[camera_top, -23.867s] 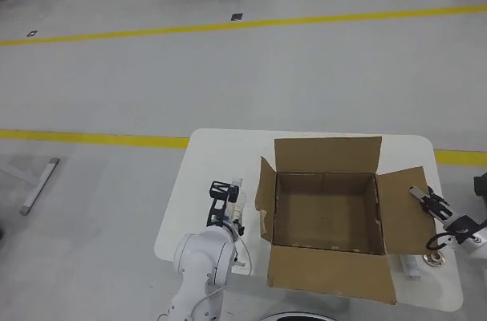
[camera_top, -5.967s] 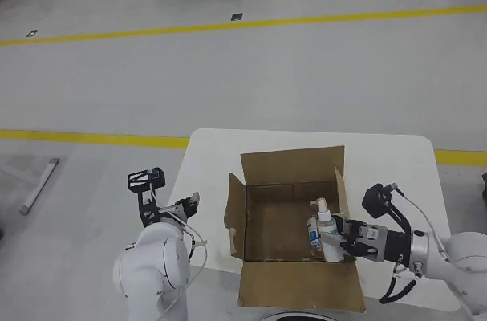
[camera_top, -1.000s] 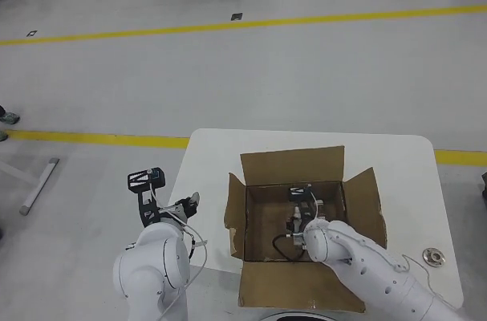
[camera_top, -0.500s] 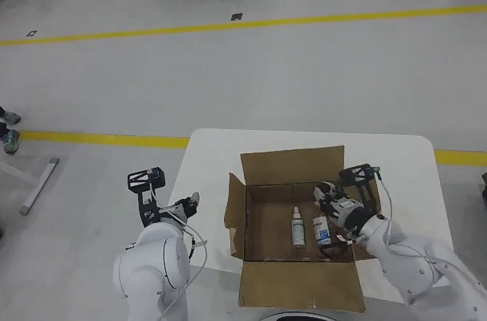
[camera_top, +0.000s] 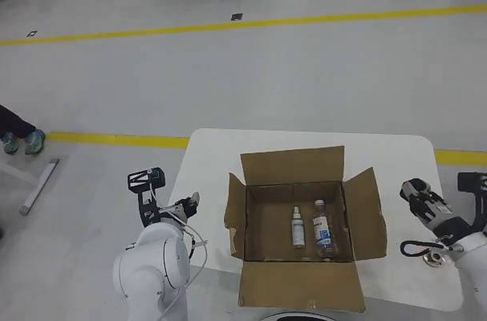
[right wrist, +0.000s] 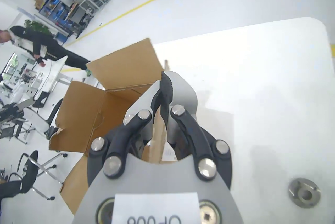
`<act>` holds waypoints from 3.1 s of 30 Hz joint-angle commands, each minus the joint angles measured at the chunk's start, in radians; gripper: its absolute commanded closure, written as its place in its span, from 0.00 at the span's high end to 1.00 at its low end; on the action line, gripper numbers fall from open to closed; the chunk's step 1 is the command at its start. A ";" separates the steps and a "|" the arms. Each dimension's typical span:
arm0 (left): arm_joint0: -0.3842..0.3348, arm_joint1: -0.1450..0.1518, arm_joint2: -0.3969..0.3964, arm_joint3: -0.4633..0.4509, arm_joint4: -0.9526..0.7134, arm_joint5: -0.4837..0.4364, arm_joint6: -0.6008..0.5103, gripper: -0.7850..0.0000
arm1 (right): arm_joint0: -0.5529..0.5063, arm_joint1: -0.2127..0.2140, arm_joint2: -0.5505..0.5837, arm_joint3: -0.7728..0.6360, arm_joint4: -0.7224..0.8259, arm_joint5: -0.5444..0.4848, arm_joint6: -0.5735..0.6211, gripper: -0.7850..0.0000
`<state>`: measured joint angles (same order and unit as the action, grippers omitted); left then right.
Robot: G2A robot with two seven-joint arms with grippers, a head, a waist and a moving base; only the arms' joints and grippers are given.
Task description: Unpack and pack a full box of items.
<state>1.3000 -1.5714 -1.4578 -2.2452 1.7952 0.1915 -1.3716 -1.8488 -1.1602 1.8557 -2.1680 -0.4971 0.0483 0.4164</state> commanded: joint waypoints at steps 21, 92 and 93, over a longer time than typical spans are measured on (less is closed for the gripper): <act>0.000 0.000 0.000 0.000 0.000 0.000 0.000 1.00 | 0.106 0.046 -0.138 0.185 -0.671 0.182 0.683 0.00; 0.000 0.000 0.000 0.000 0.000 0.000 0.000 1.00 | 0.325 0.096 -0.144 0.560 -0.703 -0.197 0.844 0.43; 0.000 0.000 0.000 0.000 0.000 0.000 0.000 1.00 | 0.328 0.096 -0.147 0.564 -0.705 -0.196 0.842 0.43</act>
<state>1.3000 -1.5714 -1.4578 -2.2452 1.7952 0.1915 -1.3716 -1.5229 -1.0639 1.7113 -1.6075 -1.2004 -0.1489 1.2596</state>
